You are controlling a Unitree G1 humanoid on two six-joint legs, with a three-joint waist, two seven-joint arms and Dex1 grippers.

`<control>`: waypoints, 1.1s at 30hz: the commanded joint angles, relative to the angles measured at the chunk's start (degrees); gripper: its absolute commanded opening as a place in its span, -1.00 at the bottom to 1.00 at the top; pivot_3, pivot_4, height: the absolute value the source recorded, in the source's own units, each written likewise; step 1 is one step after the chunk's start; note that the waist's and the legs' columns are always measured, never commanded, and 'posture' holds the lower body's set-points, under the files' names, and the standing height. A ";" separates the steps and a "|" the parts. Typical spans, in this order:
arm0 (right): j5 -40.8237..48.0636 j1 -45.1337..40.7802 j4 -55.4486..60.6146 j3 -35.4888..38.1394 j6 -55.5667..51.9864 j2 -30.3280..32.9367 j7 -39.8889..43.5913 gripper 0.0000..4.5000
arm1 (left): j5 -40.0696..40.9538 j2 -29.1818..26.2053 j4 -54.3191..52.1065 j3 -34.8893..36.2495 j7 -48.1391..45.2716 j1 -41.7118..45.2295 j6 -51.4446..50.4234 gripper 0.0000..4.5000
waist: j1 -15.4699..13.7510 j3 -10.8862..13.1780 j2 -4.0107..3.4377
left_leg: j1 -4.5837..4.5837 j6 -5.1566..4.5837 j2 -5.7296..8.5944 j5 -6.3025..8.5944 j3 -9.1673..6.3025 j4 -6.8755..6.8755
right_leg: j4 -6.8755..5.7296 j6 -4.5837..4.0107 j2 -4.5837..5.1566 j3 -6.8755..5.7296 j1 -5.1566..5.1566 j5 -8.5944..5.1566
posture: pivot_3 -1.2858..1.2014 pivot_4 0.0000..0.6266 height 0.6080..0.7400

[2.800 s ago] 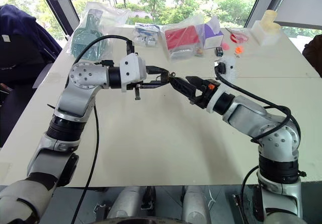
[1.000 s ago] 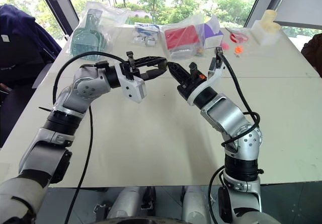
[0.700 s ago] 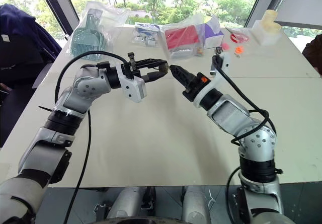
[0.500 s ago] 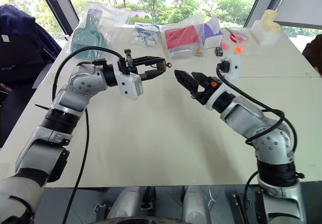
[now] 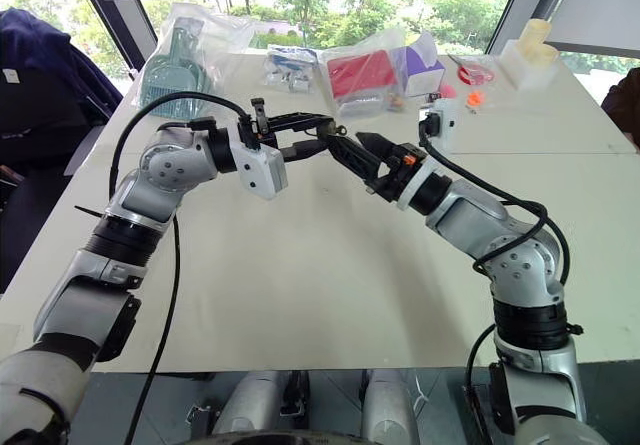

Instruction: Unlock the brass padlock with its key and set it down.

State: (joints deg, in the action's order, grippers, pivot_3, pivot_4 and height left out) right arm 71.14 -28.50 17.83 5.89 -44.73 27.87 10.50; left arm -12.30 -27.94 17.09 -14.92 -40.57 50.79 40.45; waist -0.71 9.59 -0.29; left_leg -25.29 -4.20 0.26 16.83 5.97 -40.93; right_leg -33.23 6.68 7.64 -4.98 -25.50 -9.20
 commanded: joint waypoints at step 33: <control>-8.67 -3.20 -3.85 1.47 -3.30 -6.92 4.13 -0.95 | 9.45 -1.53 -2.17 1.60 -8.68 1.53 -11.21 0.98 | 0.15 0.00 -0.01 | 0.00 0.27 0.01 -0.16 0.00 0.01 | -0.02 0.00 -0.01 -0.01 -0.01 0.00 | 0.03 -0.52 0.93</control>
State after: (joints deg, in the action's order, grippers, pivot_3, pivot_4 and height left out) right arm 62.96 -31.45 12.98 6.27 -48.24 20.53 13.93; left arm -7.35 -28.94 16.53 -14.94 -46.86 50.90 33.44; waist -0.57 9.60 -0.30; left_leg -25.29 -3.93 0.26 16.68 5.97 -40.93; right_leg -33.25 6.68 7.63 -4.98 -25.51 -9.19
